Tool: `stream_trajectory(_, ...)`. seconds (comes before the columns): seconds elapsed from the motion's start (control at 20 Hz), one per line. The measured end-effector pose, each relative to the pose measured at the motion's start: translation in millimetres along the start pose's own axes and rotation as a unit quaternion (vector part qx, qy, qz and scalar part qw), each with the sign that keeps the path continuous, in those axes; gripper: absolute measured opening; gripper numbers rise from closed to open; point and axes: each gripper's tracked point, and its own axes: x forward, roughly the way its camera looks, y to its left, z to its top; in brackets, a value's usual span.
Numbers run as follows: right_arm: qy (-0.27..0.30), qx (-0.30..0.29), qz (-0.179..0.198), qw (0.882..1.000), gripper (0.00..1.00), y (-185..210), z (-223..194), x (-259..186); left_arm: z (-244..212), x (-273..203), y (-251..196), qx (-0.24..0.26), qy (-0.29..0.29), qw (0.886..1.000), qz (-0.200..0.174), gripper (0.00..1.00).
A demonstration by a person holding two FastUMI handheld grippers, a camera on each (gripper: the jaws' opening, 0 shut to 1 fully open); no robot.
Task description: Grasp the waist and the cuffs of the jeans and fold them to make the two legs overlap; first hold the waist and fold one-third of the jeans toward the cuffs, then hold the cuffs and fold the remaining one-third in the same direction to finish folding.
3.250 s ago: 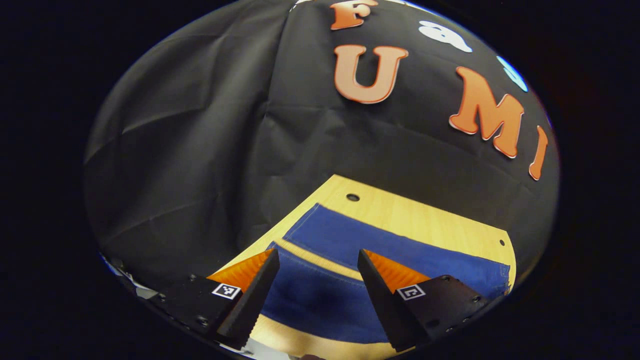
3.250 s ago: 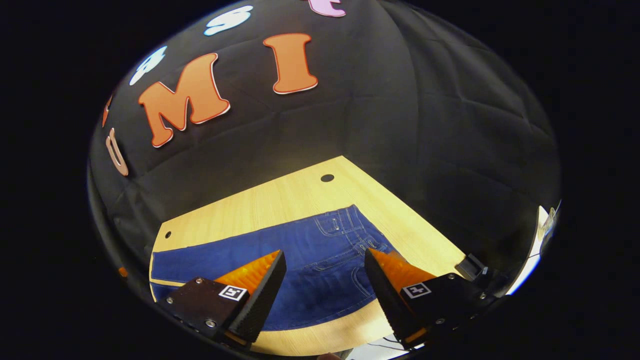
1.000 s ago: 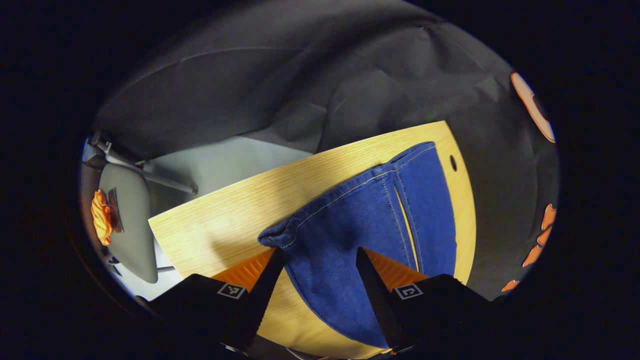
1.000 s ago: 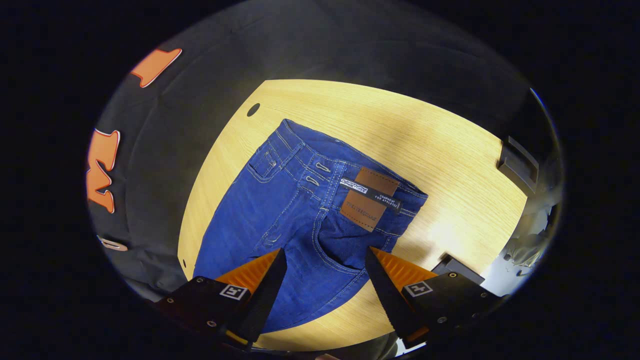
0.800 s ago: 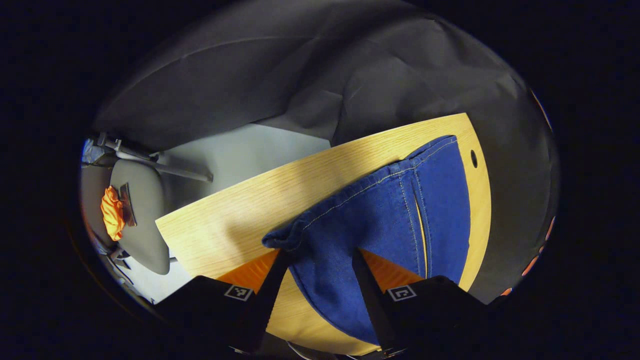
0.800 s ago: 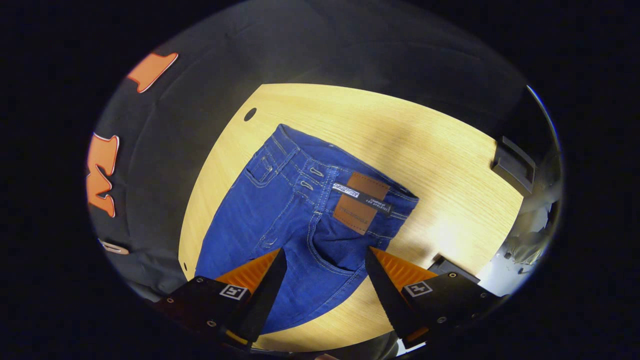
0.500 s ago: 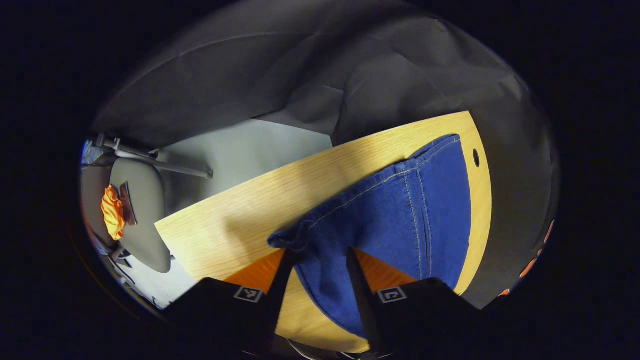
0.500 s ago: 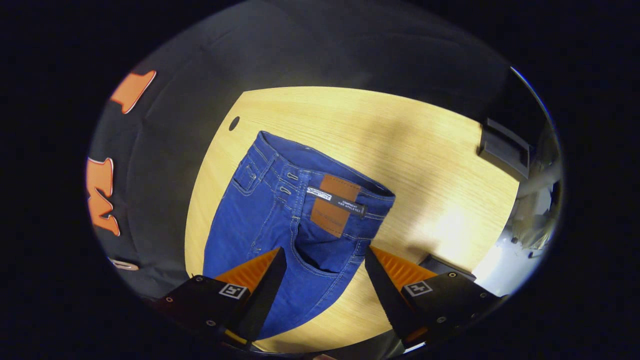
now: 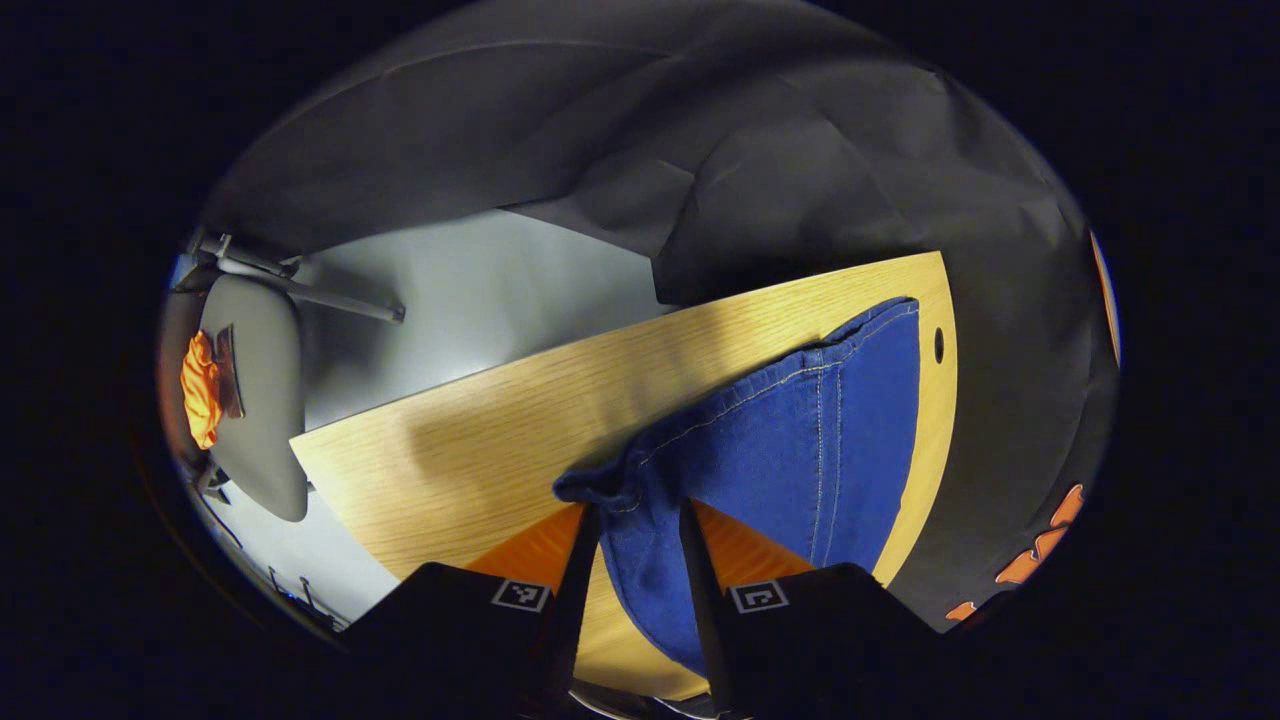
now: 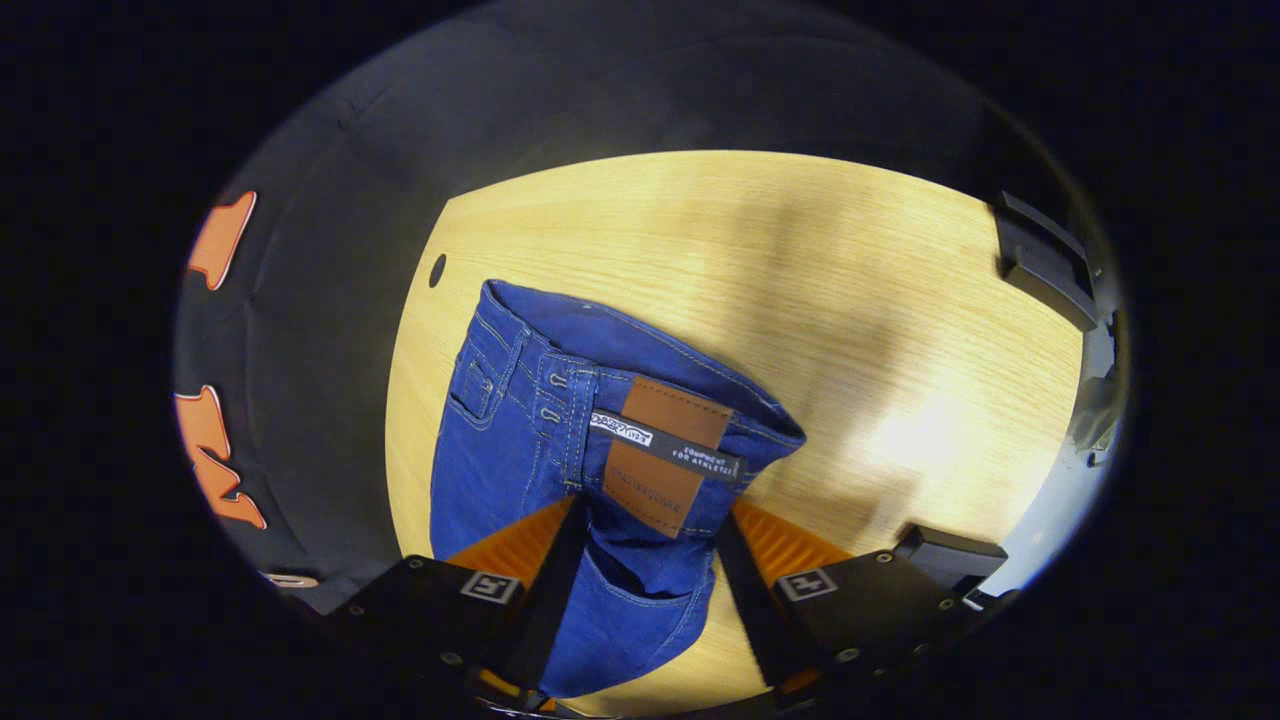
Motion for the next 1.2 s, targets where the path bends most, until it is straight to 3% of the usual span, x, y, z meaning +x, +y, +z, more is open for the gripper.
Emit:
stream_trajectory(0.05, 0.006, 0.01, -0.003, 1.0, 0.72, -1.5, -0.5, 1.7, -6.5, 2.8, -4.6, -0.022, -0.005, 1.0, -0.009, 0.28)
stream_trajectory(0.1, 0.007, 0.025, -0.007, 1.0, 0.62, -6.2, 0.4, 2.9, -1.9, 1.8, -10.4, -0.03, -0.011, 0.999, -0.032, 0.05)
stream_trajectory(0.2, 0.007, 0.05, -0.002, 0.999, 0.32, -4.8, -0.9, 5.7, -0.1, 5.6, -14.8, -0.036, -0.025, 0.996, -0.071, 0.08)
stream_trajectory(0.3, 0.006, 0.044, -0.003, 0.999, 0.32, -6.6, -6.0, 10.9, -3.1, -2.2, -9.7, -0.052, -0.037, 0.994, -0.092, 0.07)
stream_trajectory(0.35, 0.002, 0.042, -0.005, 0.999, 0.18, -7.0, -3.6, 4.1, -1.6, 0.0, -11.6, -0.055, -0.043, 0.992, -0.103, 0.03)
stream_trajectory(0.45, 0.004, 0.043, 0.004, 0.999, 0.22, -3.1, -7.4, 5.9, -4.8, -1.2, -11.0, -0.042, -0.052, 0.992, -0.103, 0.03)
stream_trajectory(0.6, 0.001, 0.04, 0.014, 0.999, 0.17, -0.9, -4.9, -1.6, -6.2, -12.6, -8.3, -0.026, -0.066, 0.993, -0.098, 0.03)
stream_trajectory(0.65, -0.008, 0.053, 0.011, 0.998, 0.22, -0.9, -0.6, 3.8, -7.9, -16.5, -9.3, -0.025, -0.068, 0.992, -0.099, 0.03)
stream_trajectory(0.7, 0.0, 0.059, 0.024, 0.998, 0.07, 5.3, -3.8, -7.0, -8.3, -20.2, -11.0, -0.023, -0.072, 0.992, -0.101, 0.03)
stream_trajectory(0.9, 0.002, 0.065, 0.048, 0.997, 0.07, 8.1, -1.8, -25.2, -15.7, -45.3, -11.7, -0.004, -0.095, 0.989, -0.11, 0.01)
stream_trajectory(1.2, 0.043, 0.097, 0.027, 0.994, 0.07, 17.4, 0.5, -38.6, -25.1, -90.4, -9.2, -0.032, -0.114, 0.988, -0.101, 0.01)
